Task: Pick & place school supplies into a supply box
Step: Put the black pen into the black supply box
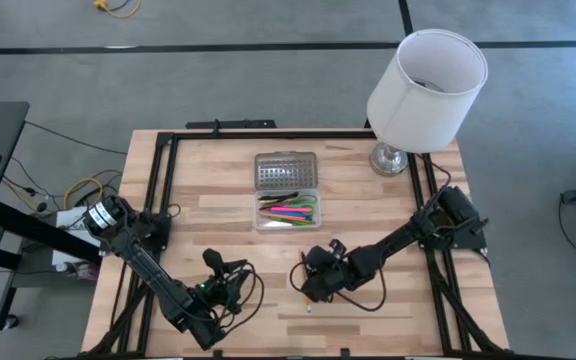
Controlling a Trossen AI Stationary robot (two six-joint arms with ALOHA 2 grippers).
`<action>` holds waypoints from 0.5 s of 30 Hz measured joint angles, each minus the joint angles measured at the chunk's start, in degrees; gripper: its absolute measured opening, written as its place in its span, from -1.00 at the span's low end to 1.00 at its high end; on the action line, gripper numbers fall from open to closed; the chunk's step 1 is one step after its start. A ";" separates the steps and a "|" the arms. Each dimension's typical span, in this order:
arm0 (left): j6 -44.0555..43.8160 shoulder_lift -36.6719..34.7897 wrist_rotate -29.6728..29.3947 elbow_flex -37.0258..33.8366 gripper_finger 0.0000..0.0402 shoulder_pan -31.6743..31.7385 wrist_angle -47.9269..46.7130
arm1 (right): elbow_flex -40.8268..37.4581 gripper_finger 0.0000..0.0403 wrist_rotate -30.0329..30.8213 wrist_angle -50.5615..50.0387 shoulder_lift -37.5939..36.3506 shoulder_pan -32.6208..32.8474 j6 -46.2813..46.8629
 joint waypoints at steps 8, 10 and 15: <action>-0.23 0.00 0.49 0.02 -0.28 0.00 -0.15 | 0.08 -0.40 -0.08 0.32 1.50 0.31 -0.13; -0.25 0.00 0.49 0.02 -0.28 0.00 -0.15 | 0.10 -0.40 -0.18 0.23 1.54 0.29 -0.11; -0.27 0.00 0.97 0.02 -0.28 0.00 -0.16 | 0.27 -0.40 -1.60 -1.32 1.55 0.29 -3.07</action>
